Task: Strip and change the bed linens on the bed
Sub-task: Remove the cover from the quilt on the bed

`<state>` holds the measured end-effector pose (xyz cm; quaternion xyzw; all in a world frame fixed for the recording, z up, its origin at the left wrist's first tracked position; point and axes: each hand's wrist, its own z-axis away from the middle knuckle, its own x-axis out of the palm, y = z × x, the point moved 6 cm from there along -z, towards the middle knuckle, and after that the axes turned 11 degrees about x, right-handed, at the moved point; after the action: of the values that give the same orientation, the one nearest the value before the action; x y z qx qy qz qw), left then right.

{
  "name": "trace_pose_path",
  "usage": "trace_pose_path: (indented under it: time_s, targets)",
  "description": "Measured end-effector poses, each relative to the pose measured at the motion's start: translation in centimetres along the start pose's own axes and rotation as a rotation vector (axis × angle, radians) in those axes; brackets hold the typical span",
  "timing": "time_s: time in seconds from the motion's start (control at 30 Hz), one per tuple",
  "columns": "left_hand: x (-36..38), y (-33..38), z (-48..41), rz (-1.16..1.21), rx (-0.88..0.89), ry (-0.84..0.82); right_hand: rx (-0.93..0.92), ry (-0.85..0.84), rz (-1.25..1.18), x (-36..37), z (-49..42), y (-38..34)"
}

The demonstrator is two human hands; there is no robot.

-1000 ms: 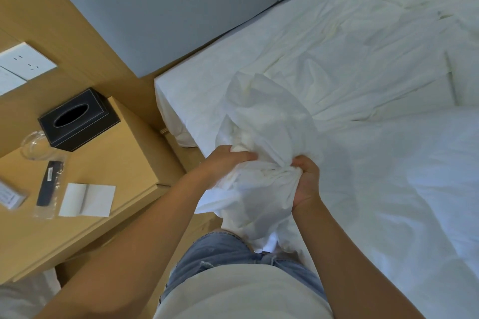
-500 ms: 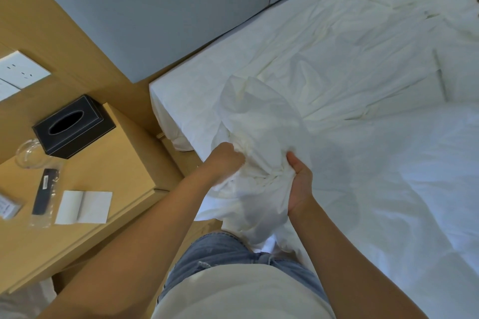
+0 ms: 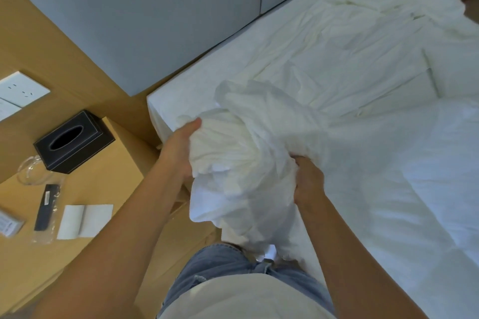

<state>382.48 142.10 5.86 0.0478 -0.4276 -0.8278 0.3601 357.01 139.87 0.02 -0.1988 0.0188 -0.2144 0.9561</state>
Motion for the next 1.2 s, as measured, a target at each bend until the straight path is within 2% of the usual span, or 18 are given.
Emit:
trace_pose_path:
  time_s: [0.07, 0.13, 0.23, 0.33, 0.53, 0.6, 0.67, 0.73, 0.77, 0.83, 0.87, 0.97, 1.07, 1.13, 1.2]
  targets:
    - [-1.4, 0.3, 0.1, 0.023, -0.027, -0.015, 0.030, 0.125, -0.034, -4.7, -1.6, -0.2]
    - [-1.3, -0.4, 0.5, -0.022, -0.049, -0.031, 0.032, 0.162, -0.014, -7.3, -2.3, 0.3]
    - [-0.4, -1.2, 1.4, -0.063, -0.053, -0.012, -0.007, 0.153, 0.097, -7.5, -2.4, 0.8]
    - [0.1, -1.2, 1.9, -0.157, -0.059, -0.042, 0.004, 0.123, -0.005, -7.1, -2.4, 1.0]
    - [1.7, -1.6, 3.2, -0.297, -0.036, -0.087, -0.060, 0.021, 0.113, -6.4, -1.8, 1.5]
    - [2.3, -2.1, 3.8, -0.294, -0.030, -0.094, -0.186, 0.177, 0.335, -6.7, -0.9, 0.8]
    - [2.8, -2.7, 4.5, -0.284, -0.029, -0.094, -0.501, 0.356, 0.579, -6.3, 1.5, -0.8]
    - [3.2, -3.2, 5.2, -0.261, -0.044, -0.101, -0.892, 0.285, 0.703, -3.6, 4.8, -1.2]
    - [3.4, -3.5, 5.4, -0.244, -0.054, -0.104, -0.970, 0.180, 0.778, -2.0, 5.7, -0.5]
    - [3.7, -3.8, 5.9, -0.209, -0.066, -0.119, -0.905, -0.008, 0.929, 0.5, 6.0, 1.6]
    - [3.7, -3.8, 6.1, -0.197, -0.062, -0.130, -0.842, -0.033, 0.949, 1.0, 5.6, 2.2]
    - [3.0, -3.5, 6.4, -0.158, -0.031, -0.129, -0.726, -0.008, 0.896, 1.2, 4.8, 2.0]
    - [1.6, -2.7, 6.2, -0.106, -0.012, -0.061, -0.846, 0.005, 1.011, 1.4, 4.8, 1.1]
    - [0.7, -1.8, 5.5, -0.068, 0.015, 0.012, -0.867, 0.070, 1.007, -0.8, 3.9, 0.2]
    - [-0.1, -1.0, 4.9, -0.061, 0.043, 0.069, -0.705, 0.183, 0.886, -6.2, 1.3, 0.1]
